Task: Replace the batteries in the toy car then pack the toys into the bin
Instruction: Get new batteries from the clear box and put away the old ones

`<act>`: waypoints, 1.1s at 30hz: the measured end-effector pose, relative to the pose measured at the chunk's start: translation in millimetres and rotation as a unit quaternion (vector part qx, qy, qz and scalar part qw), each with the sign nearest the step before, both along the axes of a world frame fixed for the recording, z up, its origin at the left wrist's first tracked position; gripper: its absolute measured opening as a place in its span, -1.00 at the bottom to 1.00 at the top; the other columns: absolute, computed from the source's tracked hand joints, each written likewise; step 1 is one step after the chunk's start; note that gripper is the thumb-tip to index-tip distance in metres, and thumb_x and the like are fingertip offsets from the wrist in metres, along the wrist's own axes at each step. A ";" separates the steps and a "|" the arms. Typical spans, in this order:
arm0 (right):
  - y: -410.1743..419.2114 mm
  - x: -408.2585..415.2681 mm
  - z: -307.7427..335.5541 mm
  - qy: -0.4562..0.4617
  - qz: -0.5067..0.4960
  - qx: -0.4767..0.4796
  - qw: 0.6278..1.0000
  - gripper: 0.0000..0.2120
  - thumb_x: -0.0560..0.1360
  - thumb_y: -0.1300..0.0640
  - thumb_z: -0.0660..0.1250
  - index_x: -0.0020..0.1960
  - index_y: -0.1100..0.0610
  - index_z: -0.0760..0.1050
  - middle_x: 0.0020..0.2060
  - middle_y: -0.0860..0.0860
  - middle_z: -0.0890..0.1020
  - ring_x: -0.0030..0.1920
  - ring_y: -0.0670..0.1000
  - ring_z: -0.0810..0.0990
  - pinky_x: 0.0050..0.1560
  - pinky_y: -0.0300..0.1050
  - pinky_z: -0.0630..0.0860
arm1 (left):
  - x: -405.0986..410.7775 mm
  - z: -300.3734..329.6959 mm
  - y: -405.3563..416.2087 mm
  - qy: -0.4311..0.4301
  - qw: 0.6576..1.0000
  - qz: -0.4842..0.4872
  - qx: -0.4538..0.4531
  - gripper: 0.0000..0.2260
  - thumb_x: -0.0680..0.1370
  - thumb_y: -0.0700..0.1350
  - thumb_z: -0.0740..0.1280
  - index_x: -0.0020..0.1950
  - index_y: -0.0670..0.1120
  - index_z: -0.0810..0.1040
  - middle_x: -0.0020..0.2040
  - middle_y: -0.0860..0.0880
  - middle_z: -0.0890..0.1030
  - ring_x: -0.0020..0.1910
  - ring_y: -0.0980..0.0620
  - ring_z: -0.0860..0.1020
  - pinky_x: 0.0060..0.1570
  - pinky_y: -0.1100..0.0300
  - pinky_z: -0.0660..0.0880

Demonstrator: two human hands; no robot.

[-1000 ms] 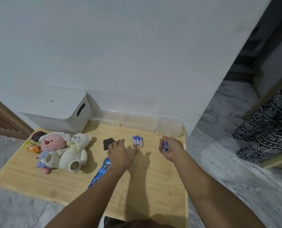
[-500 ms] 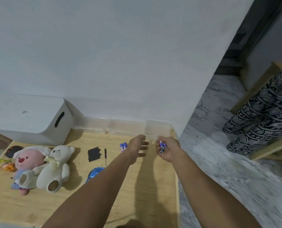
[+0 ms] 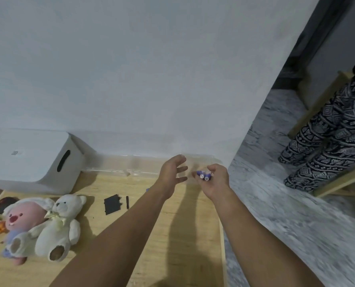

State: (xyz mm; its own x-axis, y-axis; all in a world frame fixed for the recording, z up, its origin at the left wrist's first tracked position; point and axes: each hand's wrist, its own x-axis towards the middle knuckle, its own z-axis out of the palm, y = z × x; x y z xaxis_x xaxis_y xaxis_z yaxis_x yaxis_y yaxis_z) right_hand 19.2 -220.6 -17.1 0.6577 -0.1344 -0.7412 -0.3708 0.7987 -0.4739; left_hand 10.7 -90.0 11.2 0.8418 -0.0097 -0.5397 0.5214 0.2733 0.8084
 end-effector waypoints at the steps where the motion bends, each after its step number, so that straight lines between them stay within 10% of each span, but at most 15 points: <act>1: 0.1 0.0 2.0 -0.002 -0.008 0.006 1.000 -0.83 0.45 0.36 0.12 0.04 0.32 0.36 -0.03 0.21 0.34 -0.19 0.24 0.48 0.03 0.18 0.57 | 0.3 -0.6 0.1 -0.003 1.000 0.002 0.009 -0.89 0.60 -0.08 0.23 0.05 -0.02 0.54 0.29 -0.05 0.53 0.20 -0.10 0.53 0.21 -0.15 0.48; 12: -0.9 -3.2 -8.1 0.026 0.046 -0.223 0.973 -0.93 0.46 0.32 0.32 -0.08 0.27 0.55 -0.26 0.16 0.51 -0.28 0.09 0.52 0.09 0.14 0.59 | -11.5 -10.8 5.6 -0.022 0.976 -0.099 0.193 -0.57 0.56 -0.13 0.26 0.44 -0.07 0.41 0.11 -0.04 0.57 0.05 -0.07 0.53 0.14 0.06 0.44; 18: -9.4 -15.3 -29.2 -0.005 0.216 -0.592 0.777 -0.74 0.44 0.21 0.40 0.10 0.03 0.59 0.16 0.02 0.51 0.14 0.07 0.56 0.09 -0.11 0.49 | -18.7 -23.3 8.4 -0.006 0.890 -0.278 0.361 -0.44 0.53 -0.20 0.19 0.54 0.00 0.24 0.31 -0.18 0.54 0.23 -0.20 0.52 0.03 0.12 0.45; 27: -5.2 -23.7 -47.0 -0.073 0.345 -0.777 0.521 -0.55 0.37 -0.02 0.50 0.22 0.02 0.54 0.21 0.02 0.46 0.26 0.09 0.38 0.21 -0.02 0.42 | -17.6 -36.2 12.4 -0.002 0.838 -0.357 0.413 -0.33 0.52 -0.21 0.19 0.57 0.15 0.06 0.32 -0.22 0.52 0.23 -0.21 0.51 0.01 0.15 0.43; 33: -2.5 -19.2 -48.8 -0.071 0.359 -0.831 0.420 -0.57 0.37 -0.03 0.50 0.18 0.07 0.51 0.11 0.08 0.51 0.12 0.13 0.45 -0.09 -0.05 0.54 | -16.7 -42.6 13.5 -0.006 0.814 -0.373 0.444 -0.29 0.51 -0.15 0.21 0.56 0.24 -0.03 0.27 -0.19 0.54 0.17 -0.20 0.54 0.10 0.01 0.50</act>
State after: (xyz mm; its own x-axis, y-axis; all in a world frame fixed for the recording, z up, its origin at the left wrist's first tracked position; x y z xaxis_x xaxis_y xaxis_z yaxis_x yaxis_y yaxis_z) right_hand 0.0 -223.1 -65.8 0.9923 -0.1182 0.0369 -0.1077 -0.9709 -0.2138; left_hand -6.0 -76.4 -31.5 0.7857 -0.1319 -0.6044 0.2640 -0.8121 0.5204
